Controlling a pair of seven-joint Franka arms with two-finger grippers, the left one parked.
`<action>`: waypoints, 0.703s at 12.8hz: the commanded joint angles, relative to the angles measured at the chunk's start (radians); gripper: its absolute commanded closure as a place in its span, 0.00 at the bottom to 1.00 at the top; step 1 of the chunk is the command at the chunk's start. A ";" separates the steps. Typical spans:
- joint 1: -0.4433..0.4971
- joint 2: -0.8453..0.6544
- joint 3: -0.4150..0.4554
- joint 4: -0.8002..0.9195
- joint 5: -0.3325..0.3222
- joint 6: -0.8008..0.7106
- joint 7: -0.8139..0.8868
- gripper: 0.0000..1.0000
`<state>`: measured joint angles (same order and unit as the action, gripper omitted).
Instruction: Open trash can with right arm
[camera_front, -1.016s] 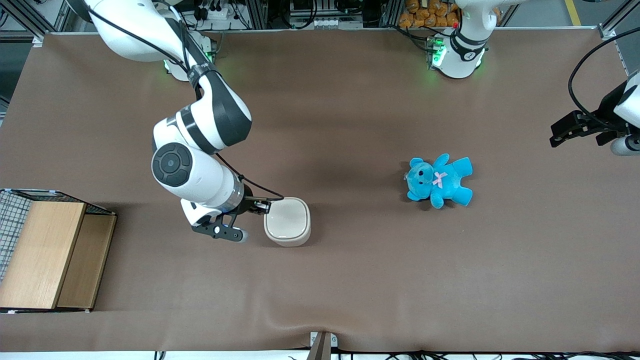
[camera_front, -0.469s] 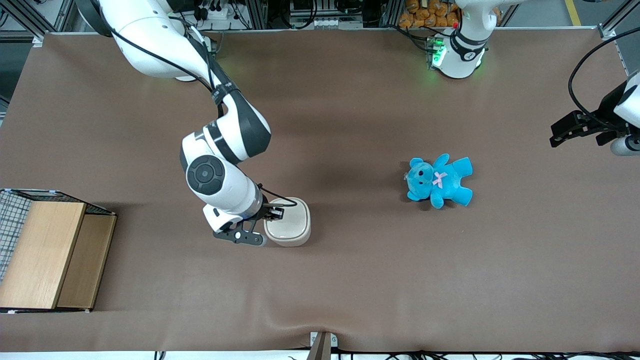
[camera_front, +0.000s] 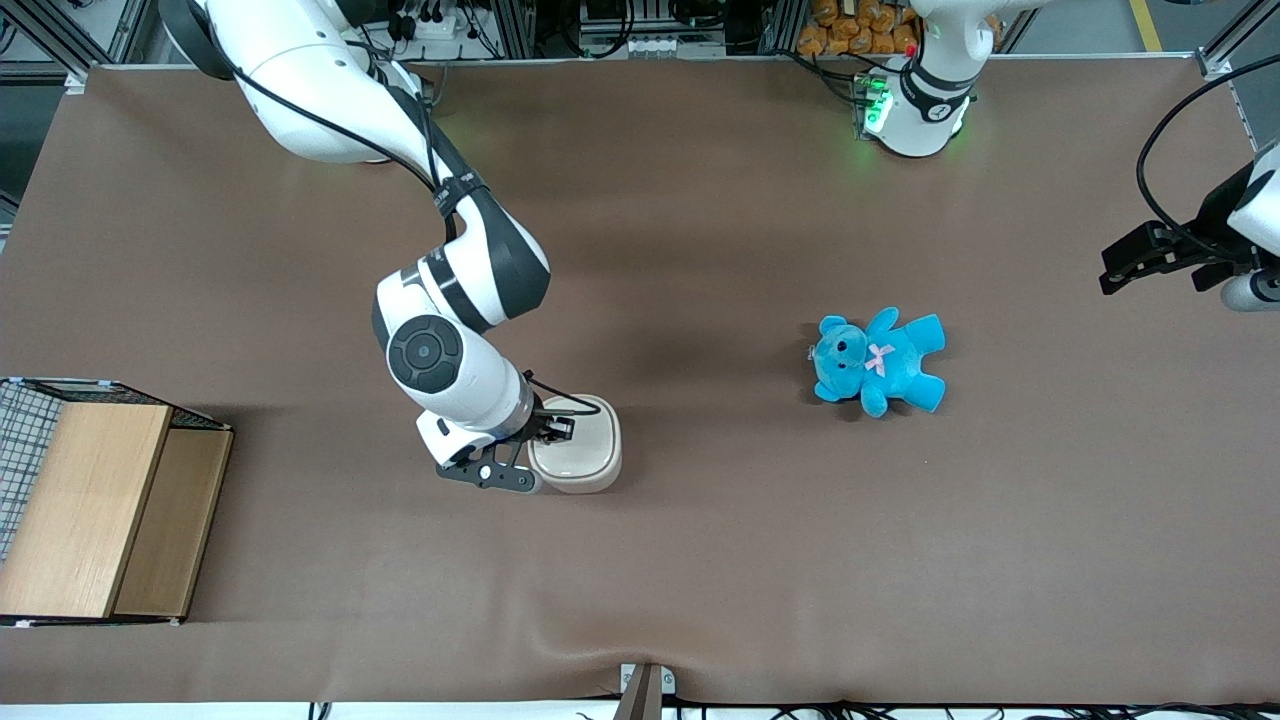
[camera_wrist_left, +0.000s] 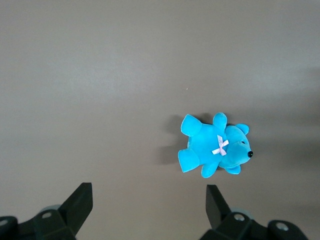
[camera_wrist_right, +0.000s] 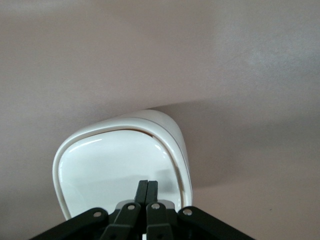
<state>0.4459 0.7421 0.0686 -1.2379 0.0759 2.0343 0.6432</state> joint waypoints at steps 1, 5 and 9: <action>0.013 0.014 -0.009 0.015 -0.030 0.001 0.004 1.00; 0.016 0.028 -0.010 0.015 -0.031 0.018 0.007 1.00; 0.022 0.029 -0.010 0.012 -0.038 0.033 0.013 1.00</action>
<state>0.4499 0.7614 0.0685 -1.2385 0.0572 2.0518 0.6432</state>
